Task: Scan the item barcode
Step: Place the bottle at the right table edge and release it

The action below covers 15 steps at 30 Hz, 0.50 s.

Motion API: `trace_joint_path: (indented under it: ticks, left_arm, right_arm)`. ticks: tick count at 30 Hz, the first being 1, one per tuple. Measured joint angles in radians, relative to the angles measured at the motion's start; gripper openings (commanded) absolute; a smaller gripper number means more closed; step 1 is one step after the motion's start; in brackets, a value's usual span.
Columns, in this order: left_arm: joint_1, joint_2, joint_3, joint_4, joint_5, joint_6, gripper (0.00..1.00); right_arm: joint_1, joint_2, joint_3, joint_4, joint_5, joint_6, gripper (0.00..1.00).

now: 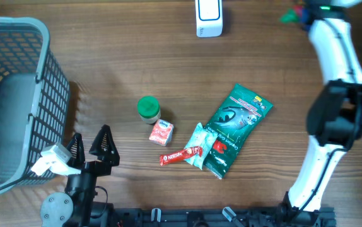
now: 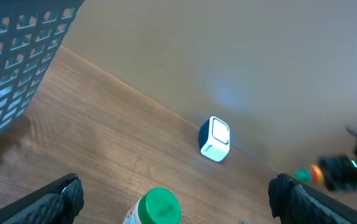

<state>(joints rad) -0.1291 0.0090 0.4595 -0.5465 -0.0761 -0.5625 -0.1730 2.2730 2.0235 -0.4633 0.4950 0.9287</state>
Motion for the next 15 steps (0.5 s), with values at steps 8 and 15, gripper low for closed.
trace_joint_path:
  ticks: [8,15]
  left_arm:
    - [0.000,0.000,0.000,0.000,0.000,0.000,1.00]
    - [0.000,0.000,0.000,0.000,0.000,0.000,1.00]
  right_arm:
    - [-0.346,0.072,-0.032,-0.132,0.005,-0.003,0.50]
    - [-0.533,0.158,-0.041,-0.128,-0.066,-0.086,0.93]
